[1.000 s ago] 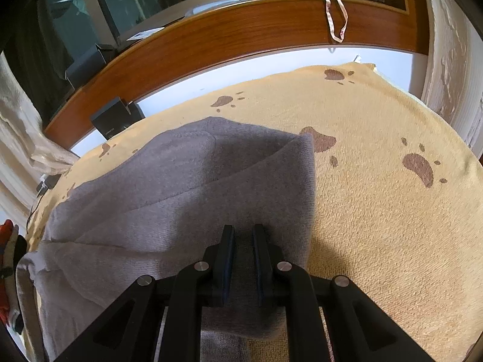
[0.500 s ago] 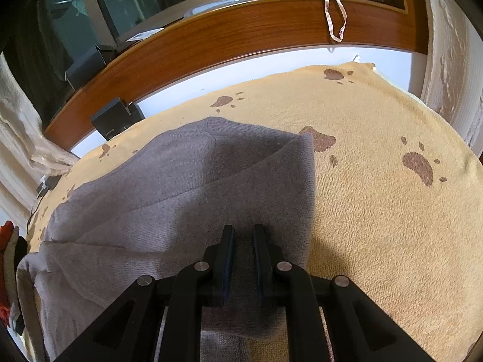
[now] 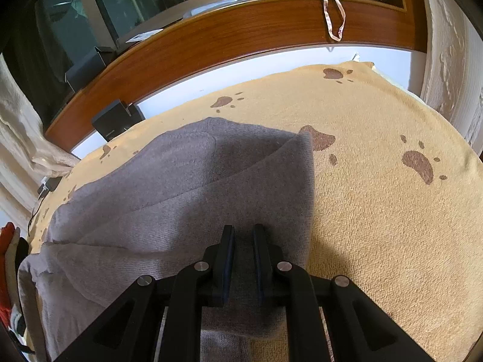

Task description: Fold clothes

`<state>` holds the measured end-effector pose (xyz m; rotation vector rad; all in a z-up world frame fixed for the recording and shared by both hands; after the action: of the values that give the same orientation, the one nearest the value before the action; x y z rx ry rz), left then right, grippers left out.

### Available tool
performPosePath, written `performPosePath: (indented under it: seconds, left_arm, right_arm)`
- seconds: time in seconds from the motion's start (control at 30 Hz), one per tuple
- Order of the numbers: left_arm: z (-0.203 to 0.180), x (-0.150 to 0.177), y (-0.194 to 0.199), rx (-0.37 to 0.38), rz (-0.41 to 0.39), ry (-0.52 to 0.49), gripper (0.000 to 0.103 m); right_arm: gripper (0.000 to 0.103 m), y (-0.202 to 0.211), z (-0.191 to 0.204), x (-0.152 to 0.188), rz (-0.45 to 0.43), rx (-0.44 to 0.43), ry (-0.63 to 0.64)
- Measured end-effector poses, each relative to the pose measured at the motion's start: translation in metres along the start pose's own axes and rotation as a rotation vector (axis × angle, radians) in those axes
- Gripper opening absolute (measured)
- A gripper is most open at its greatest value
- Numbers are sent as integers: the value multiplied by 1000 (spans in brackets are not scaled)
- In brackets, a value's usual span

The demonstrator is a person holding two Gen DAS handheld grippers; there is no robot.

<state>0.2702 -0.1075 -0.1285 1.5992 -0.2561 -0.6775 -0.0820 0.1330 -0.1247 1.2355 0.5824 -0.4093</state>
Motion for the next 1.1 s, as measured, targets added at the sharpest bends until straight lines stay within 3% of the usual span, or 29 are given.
performPosePath:
  seconds: [0.1, 0.23, 0.33, 0.43, 0.57, 0.67, 0.8, 0.83, 0.9, 0.93, 0.97, 1.1]
  left_arm:
    - [7, 1, 3, 2, -29, 69, 85]
    - [15, 3, 15, -7, -61, 159, 20]
    - [19, 7, 21, -45, -69, 199, 17]
    - [16, 11, 29, -87, -69, 202, 15]
    - [31, 21, 56, -200, -63, 205, 14]
    - [49, 43, 79, -287, -76, 263, 14]
    - [85, 63, 106, -462, -66, 335, 17]
    - [94, 71, 110, -496, -55, 357, 23]
    - [112, 85, 109, -562, -18, 409, 44]
    - [122, 92, 108, -576, -5, 451, 60]
    - [127, 100, 107, -562, -13, 490, 67]
    - [132, 110, 119, -460, -131, 610, 74]
  right_arm:
    - [13, 0, -1, 0, 0, -1, -1]
    - [13, -1, -2, 1, -1, -1, 1]
    - [13, -1, -2, 1, -1, -1, 1]
    - [13, -1, -3, 1, -1, -1, 2]
    - [13, -2, -3, 1, -1, 0, 2]
    - [13, -2, -4, 0, -1, 0, 3]
    - [13, -1, -4, 1, -2, -4, -1]
    - [13, -1, -4, 1, -2, -5, -3]
    - [13, -1, -4, 1, -2, -7, -5]
    - [13, -1, -4, 1, -2, -8, -7]
    - [13, -1, -4, 1, -2, -9, -8]
    - [13, -1, -4, 2, -3, -14, -13]
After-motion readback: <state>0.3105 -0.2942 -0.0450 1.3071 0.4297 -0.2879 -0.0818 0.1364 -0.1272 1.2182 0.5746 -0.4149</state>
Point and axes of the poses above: each gripper's, at about its wrist camera, not at the fingertips, and y roughly against the way its jaws point, z to its left, x to its underside, the point moved 4 cm from there along -y, roughly the way its jaws point, and after that the axes turned 3 degrees about x, right-handed, at the moved point
